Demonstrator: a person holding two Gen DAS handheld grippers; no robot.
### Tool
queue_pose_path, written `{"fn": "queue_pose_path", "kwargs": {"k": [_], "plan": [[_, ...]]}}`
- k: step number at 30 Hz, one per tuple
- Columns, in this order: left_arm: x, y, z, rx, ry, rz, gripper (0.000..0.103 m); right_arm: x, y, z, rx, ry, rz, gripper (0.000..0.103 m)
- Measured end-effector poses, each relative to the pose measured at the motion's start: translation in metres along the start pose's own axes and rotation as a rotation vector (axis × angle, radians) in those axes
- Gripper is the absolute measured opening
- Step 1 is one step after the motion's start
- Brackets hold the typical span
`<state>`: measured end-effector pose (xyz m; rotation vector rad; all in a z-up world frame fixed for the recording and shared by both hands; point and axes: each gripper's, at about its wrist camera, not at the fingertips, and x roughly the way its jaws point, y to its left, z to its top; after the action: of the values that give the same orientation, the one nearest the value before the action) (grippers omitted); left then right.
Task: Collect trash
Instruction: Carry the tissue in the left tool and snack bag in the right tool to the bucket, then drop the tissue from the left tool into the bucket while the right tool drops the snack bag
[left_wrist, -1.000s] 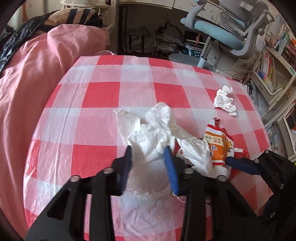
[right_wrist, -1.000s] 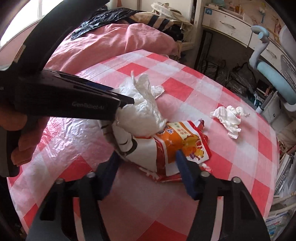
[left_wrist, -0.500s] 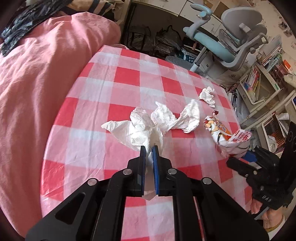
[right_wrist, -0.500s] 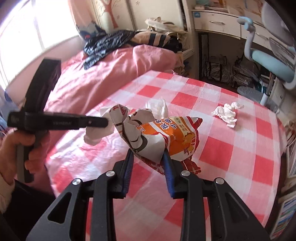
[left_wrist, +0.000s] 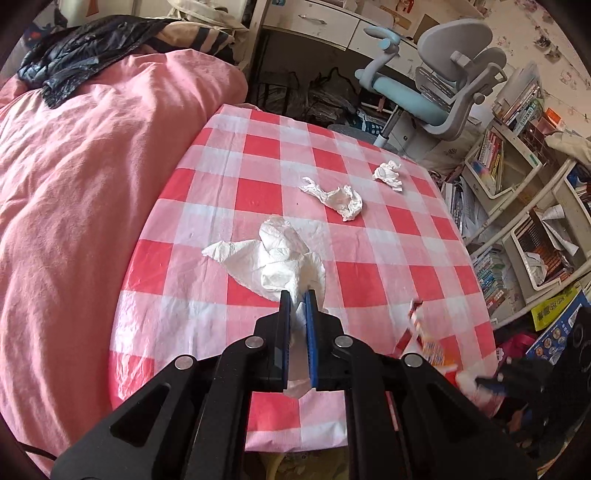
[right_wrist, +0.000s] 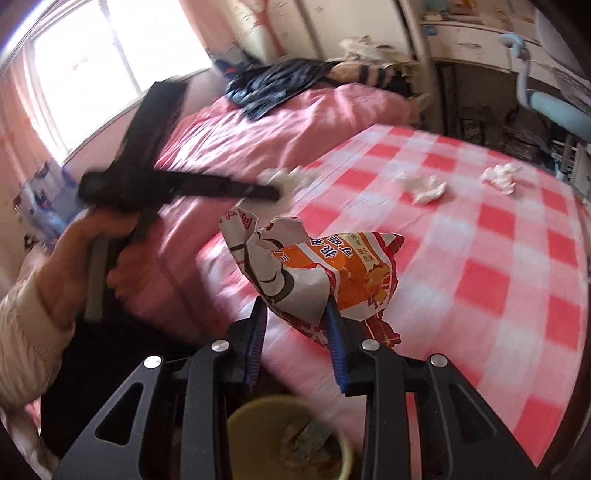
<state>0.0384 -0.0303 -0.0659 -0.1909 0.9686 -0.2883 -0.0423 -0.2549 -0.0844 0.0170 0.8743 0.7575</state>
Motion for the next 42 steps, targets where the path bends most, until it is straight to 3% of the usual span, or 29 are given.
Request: {"fn": "queue_pose_path", "kwargs": {"k": [7, 10, 13, 15, 19, 24, 26, 27, 28, 31, 35, 38, 42], "plan": [[-0.015, -0.013, -0.029, 0.042, 0.007, -0.007, 0.008, 0.029, 0.061, -0.064, -0.117, 0.248, 0.063, 0.033], [-0.02, -0.023, -0.047, 0.079, 0.022, 0.002, 0.008, 0.052, 0.073, -0.092, -0.179, 0.408, 0.034, 0.041], [-0.022, -0.032, -0.067, 0.111, 0.052, 0.005, 0.008, 0.052, 0.071, -0.097, -0.178, 0.424, -0.007, 0.053], [-0.021, -0.039, -0.081, 0.137, 0.078, 0.007, 0.008, 0.037, 0.061, -0.089, -0.135, 0.362, -0.033, 0.063], [-0.01, -0.064, -0.118, 0.235, 0.189, 0.004, 0.008, -0.011, 0.033, -0.058, -0.06, 0.186, -0.121, 0.072], [0.009, -0.11, -0.18, 0.529, 0.419, -0.049, 0.009, -0.083, -0.01, -0.013, 0.04, -0.121, -0.268, 0.091], [0.01, -0.119, -0.193, 0.593, 0.457, -0.065, 0.019, -0.103, -0.031, -0.001, 0.095, -0.224, -0.327, 0.092], [0.008, -0.121, -0.195, 0.609, 0.457, -0.067, 0.033, -0.11, -0.038, 0.0, 0.119, -0.259, -0.347, 0.092], [0.005, -0.122, -0.193, 0.613, 0.434, -0.058, 0.047, -0.115, -0.047, 0.002, 0.145, -0.292, -0.365, 0.092], [-0.002, -0.113, -0.177, 0.55, 0.374, -0.048, 0.064, -0.124, -0.074, 0.005, 0.238, -0.386, -0.404, 0.092], [-0.013, -0.093, -0.15, 0.428, 0.259, 0.006, 0.07, -0.118, -0.115, -0.005, 0.467, -0.437, -0.388, 0.092], [-0.026, -0.077, -0.125, 0.322, 0.142, 0.039, 0.077, -0.132, -0.126, -0.02, 0.603, -0.526, -0.376, 0.093], [-0.046, -0.061, -0.084, 0.192, -0.013, 0.091, 0.083, -0.146, -0.135, -0.029, 0.704, -0.589, -0.396, 0.093]]}}
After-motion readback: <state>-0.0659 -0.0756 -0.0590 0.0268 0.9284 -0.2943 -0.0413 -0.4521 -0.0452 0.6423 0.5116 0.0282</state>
